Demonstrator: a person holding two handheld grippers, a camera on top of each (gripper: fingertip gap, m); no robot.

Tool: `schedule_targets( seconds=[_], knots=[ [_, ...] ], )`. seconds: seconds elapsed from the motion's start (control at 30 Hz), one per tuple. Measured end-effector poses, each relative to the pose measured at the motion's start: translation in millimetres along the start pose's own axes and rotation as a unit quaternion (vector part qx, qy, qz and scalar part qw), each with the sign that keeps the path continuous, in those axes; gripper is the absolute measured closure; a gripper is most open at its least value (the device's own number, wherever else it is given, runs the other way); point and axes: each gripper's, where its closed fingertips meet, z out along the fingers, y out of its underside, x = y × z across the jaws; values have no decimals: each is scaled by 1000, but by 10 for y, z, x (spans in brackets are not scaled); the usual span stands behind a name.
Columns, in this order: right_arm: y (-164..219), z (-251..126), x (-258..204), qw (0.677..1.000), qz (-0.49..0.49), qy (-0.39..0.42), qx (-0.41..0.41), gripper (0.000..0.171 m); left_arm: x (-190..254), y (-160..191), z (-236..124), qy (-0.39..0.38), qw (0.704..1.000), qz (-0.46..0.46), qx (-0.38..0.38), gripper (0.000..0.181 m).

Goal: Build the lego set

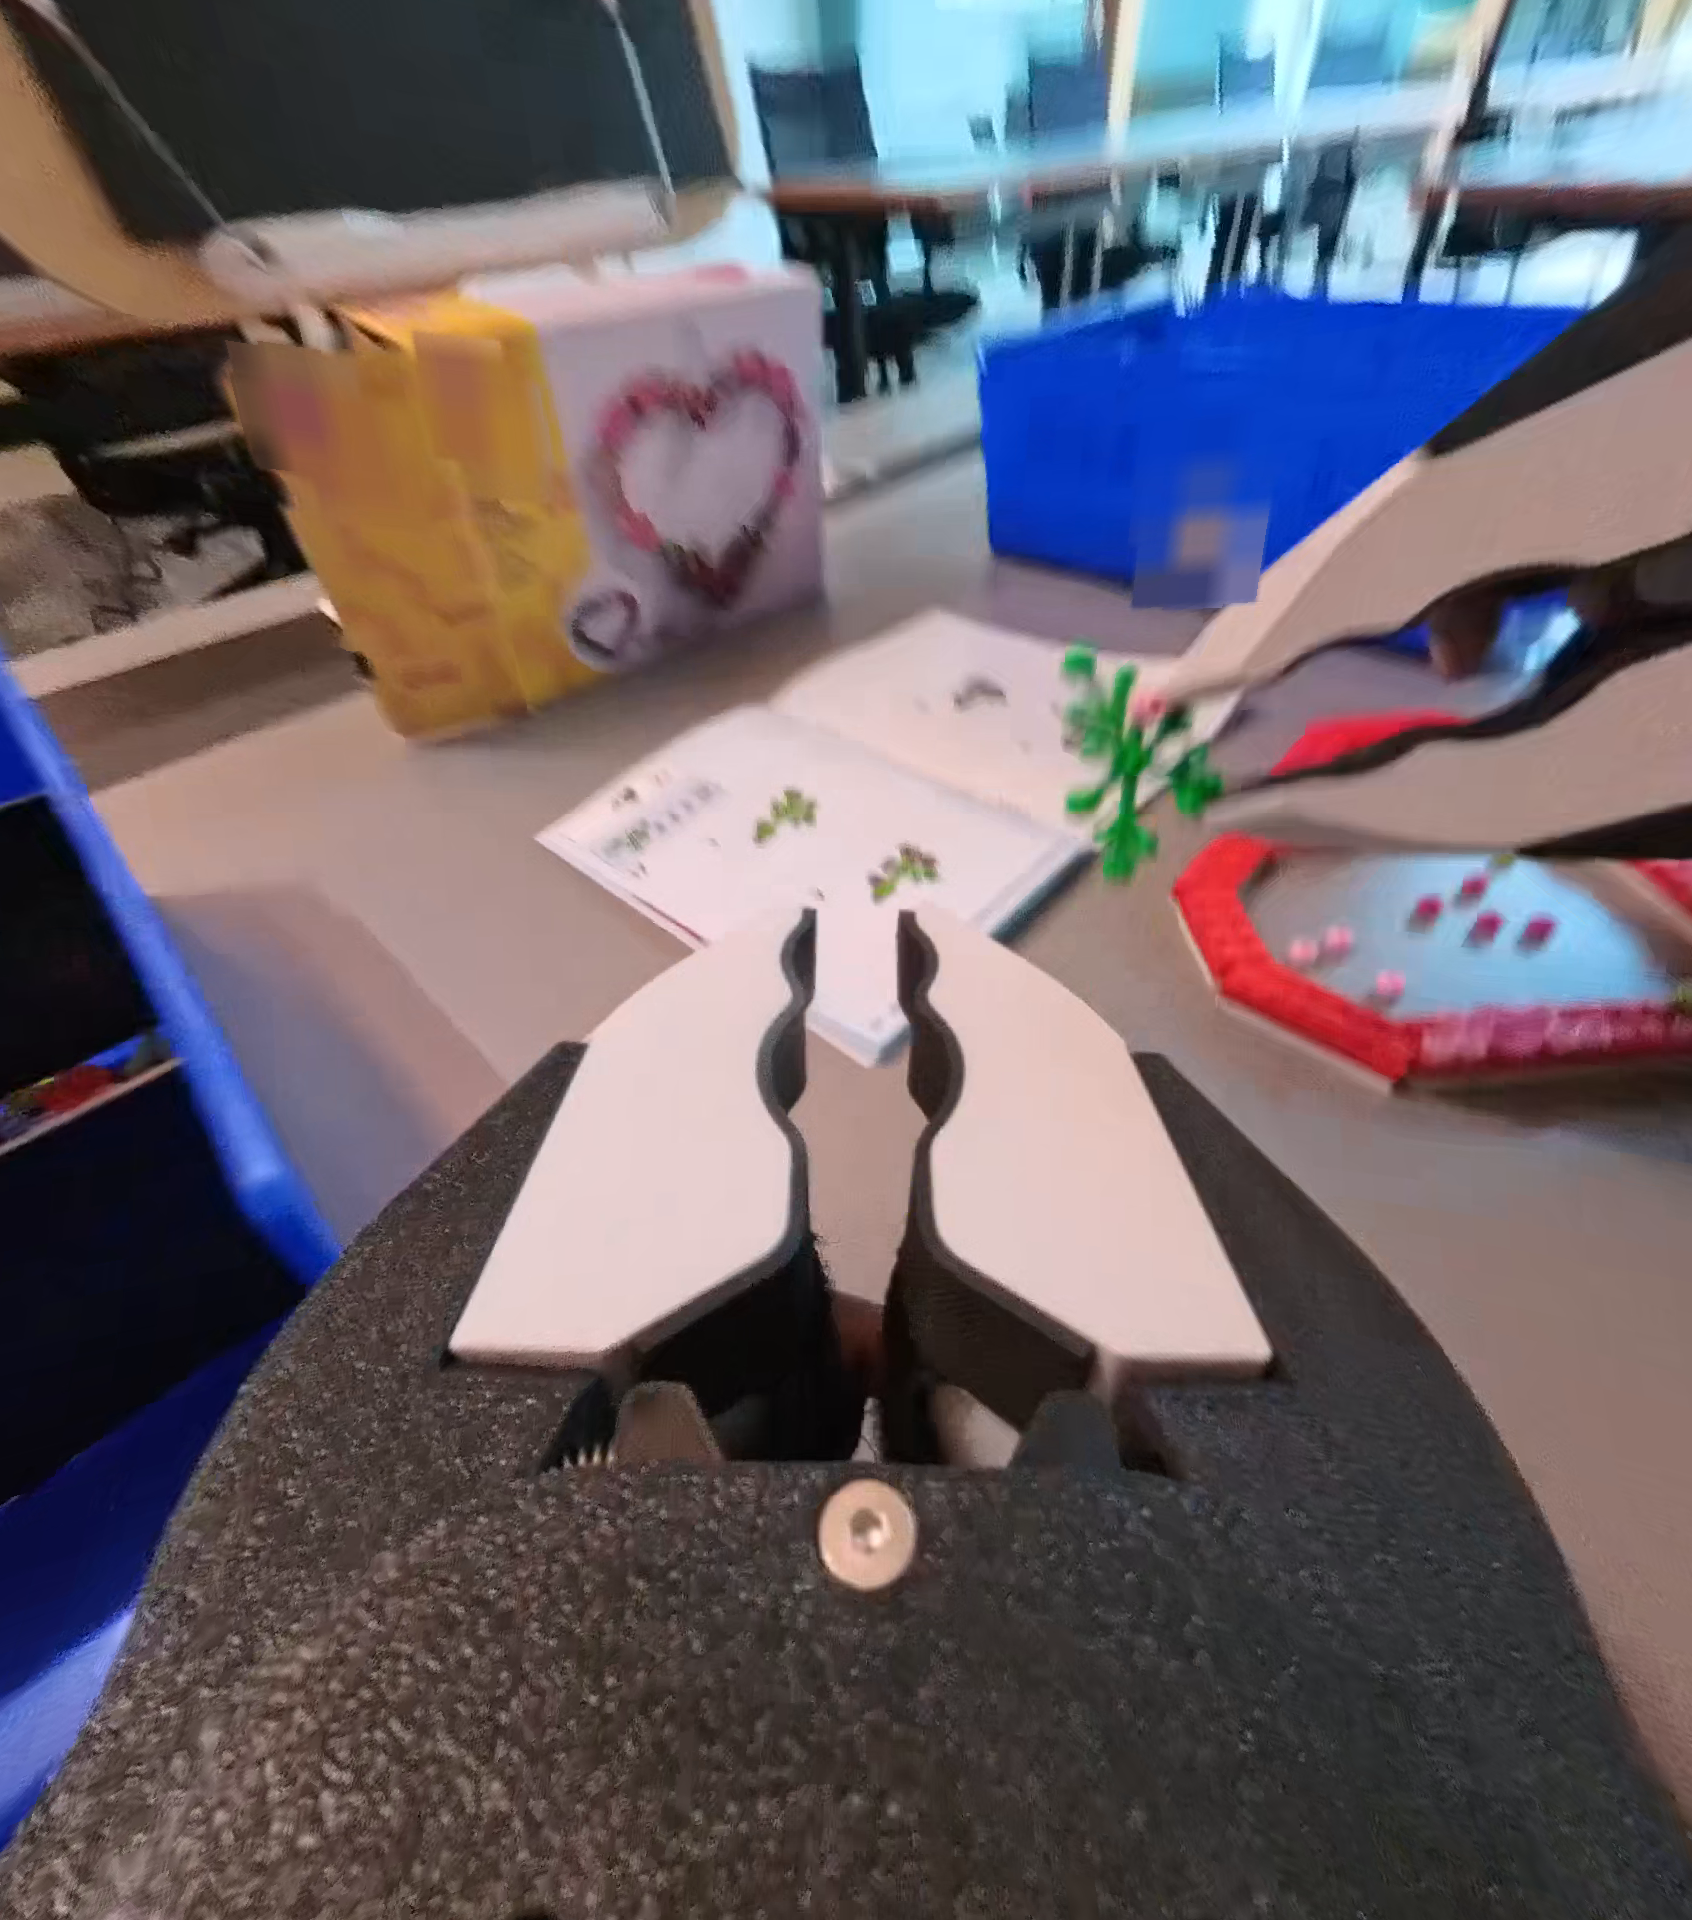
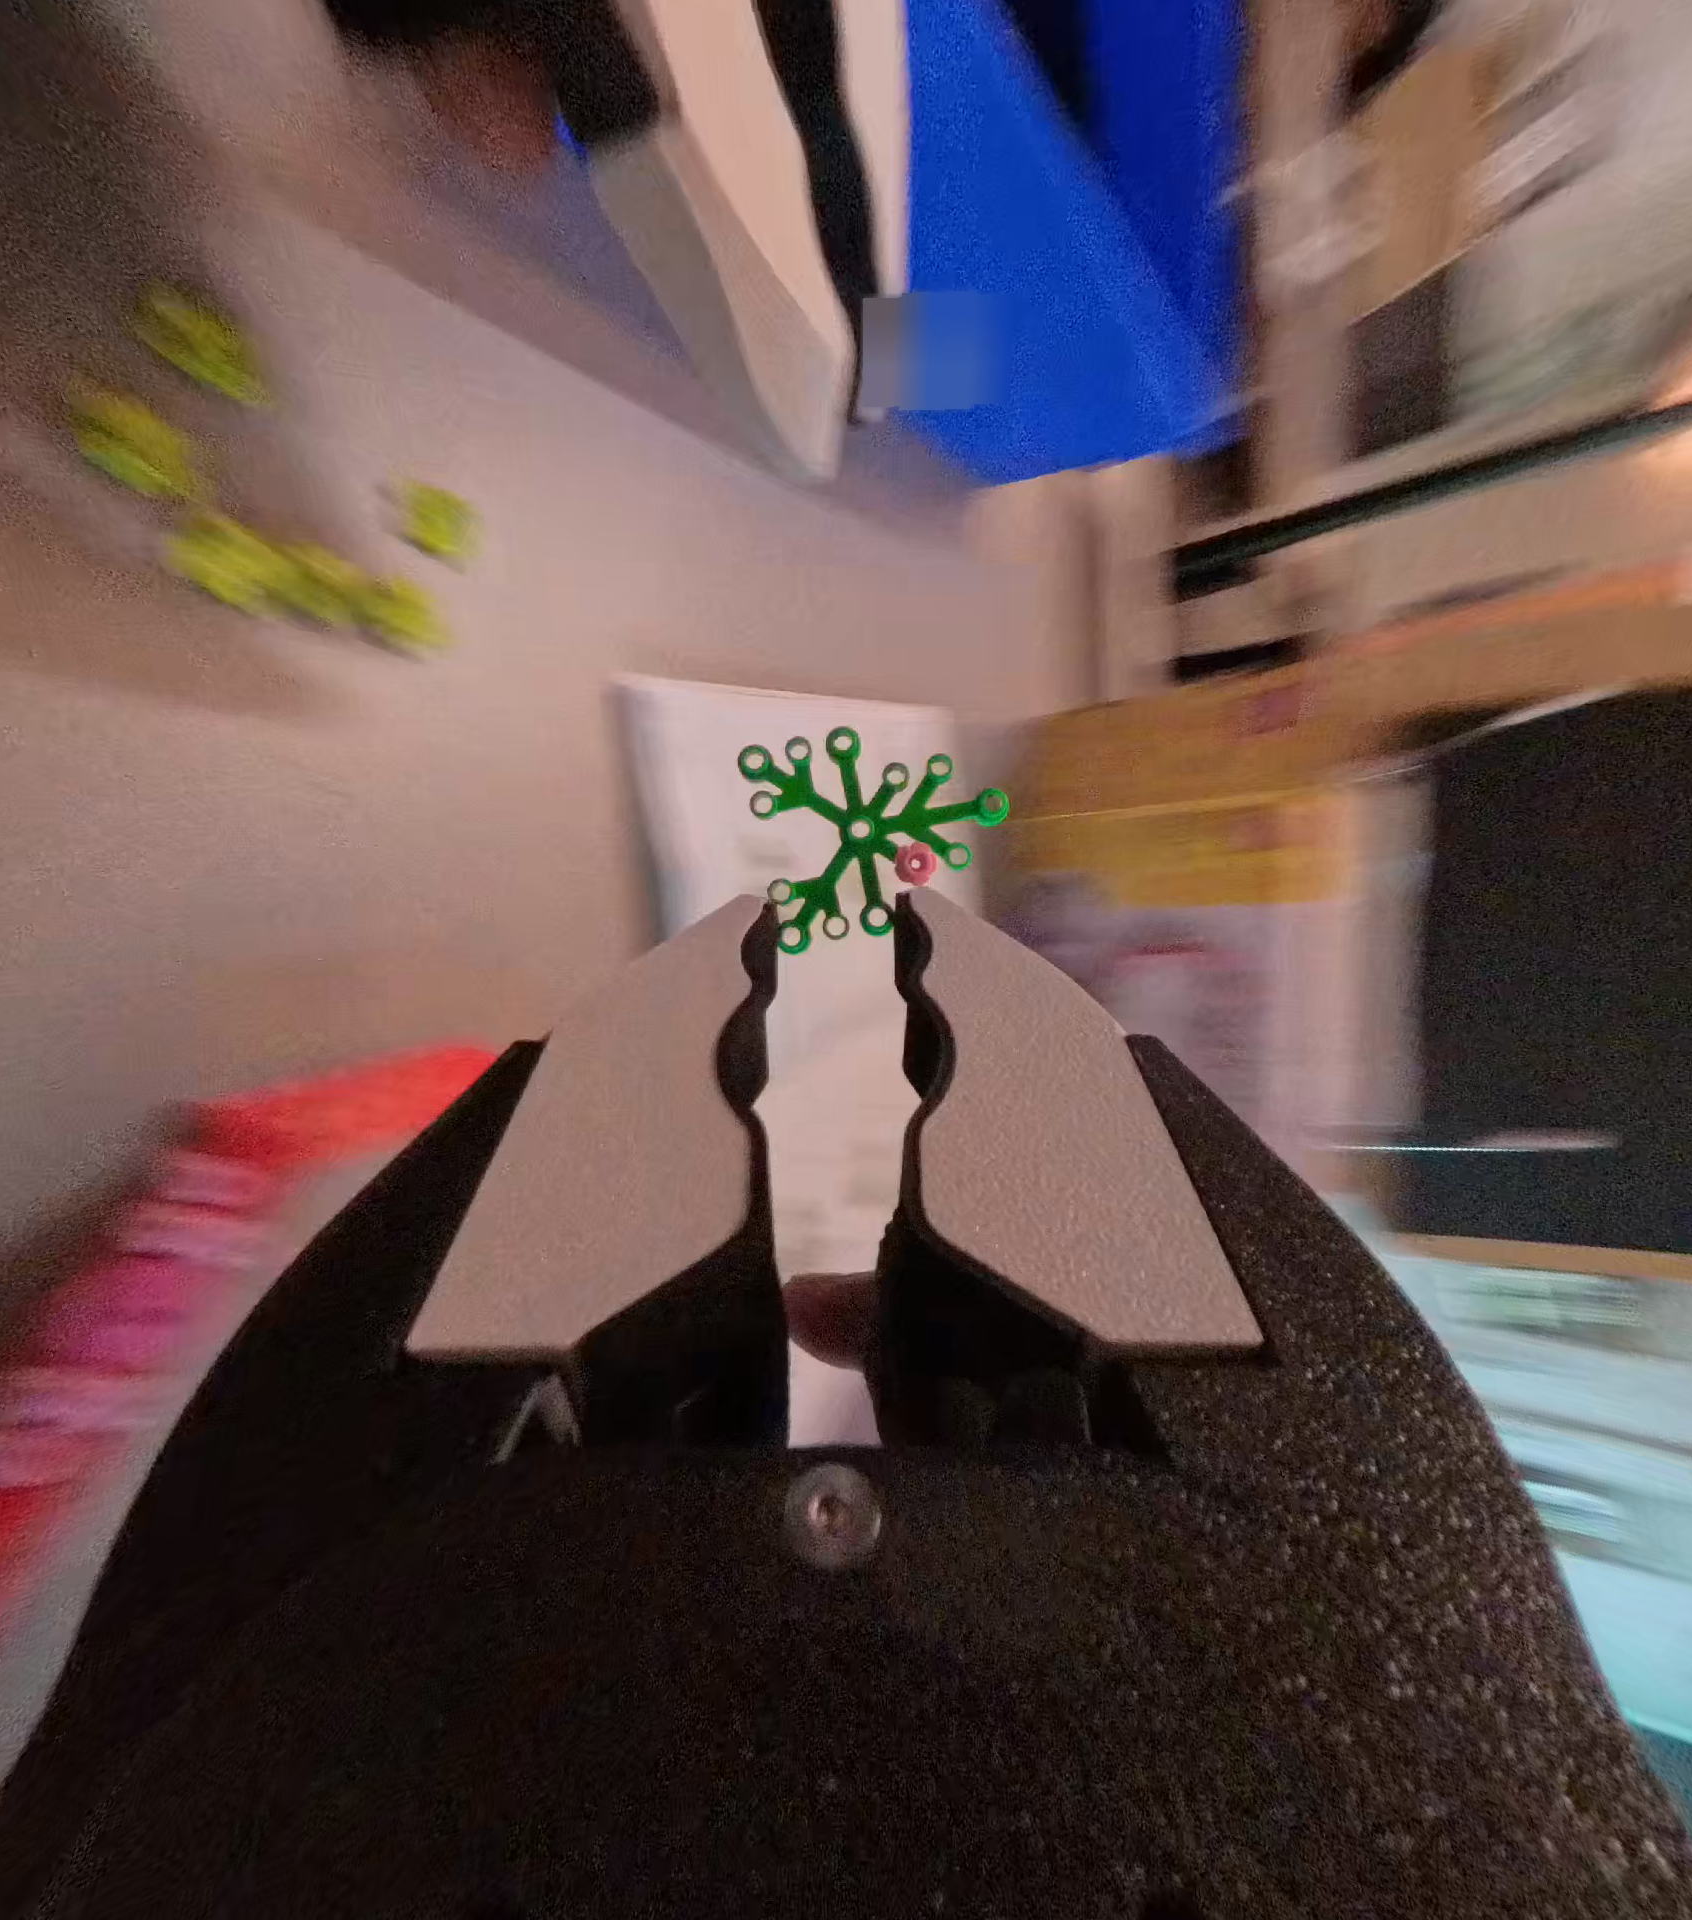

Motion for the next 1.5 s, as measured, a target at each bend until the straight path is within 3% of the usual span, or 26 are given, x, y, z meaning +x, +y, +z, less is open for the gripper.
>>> schedule_targets(
  seconds=[0.07, 0.17, 0.3, 0.43, 0.5, 0.53, 0.57, 0.63, 0.7, 0.77, 0.83, 0.93, 1.03, 1.13, 1.37, 1.5],
  knots=[
    [-97, -191, 515, 962, -215, 166, -2, 149, -56, -113, -64, -1, 999, -30, 43, 167],
    [-268, -382, 933, 869, -404, 287, 18, 150, -43, -163, -88, 11, 997, -46, 64, 167],
    [-348, -495, 1141, 809, -482, 335, 35, 150, -23, -156, -81, 7, 998, -27, 63, 168],
    [-406, -579, 1178, 815, -459, 349, 53, 150, -16, -168, -82, 9, 997, -27, 69, 168],
    [-449, -612, 1151, 784, -499, 365, 51, 150, -19, -160, -80, 9, 997, -26, 68, 168],
    [-399, -623, 1246, 807, -465, 361, 42, 150, -18, -155, -80, 10, 997, -25, 67, 168],
    [-312, -584, 1305, 854, -400, 331, 37, 150, -14, -154, -81, 11, 997, -25, 68, 168],
    [-106, -341, 1065, 954, -233, 183, 37, 150, 6, -157, -81, 19, 997, -28, 69, 168],
    [-9, -173, 661, 996, -61, 43, 42, 150, 62, -169, -81, 44, 995, -42, 73, 168],
    [-112, -169, 340, 990, 80, -56, 102, 150, 182, -180, -76, 98, 988, -91, 72, 165],
    [-179, -198, 95, 956, 206, -157, 135, 150, 332, -223, -75, 166, 969, -167, 74, 157],
    [-190, -235, -84, 915, 300, -224, 153, 150, 561, -332, -78, 263, 921, -276, 81, 137],
    [-96, -239, -129, 919, 304, -214, 135, 150, 656, -272, 18, 288, 894, -338, 54, 136],
    [-59, -266, -169, 931, 277, -203, 125, 150, 711, -213, 106, 293, 877, -379, 32, 146],
    [-37, -291, -210, 967, 178, -150, 106, 150, 900, -122, 227, 313, 866, -389, -7, 154],
    [-25, -315, -246, 973, 151, -140, 109, 149, 966, -163, 234, 330, 864, -380, 2, 176]
  ],
)
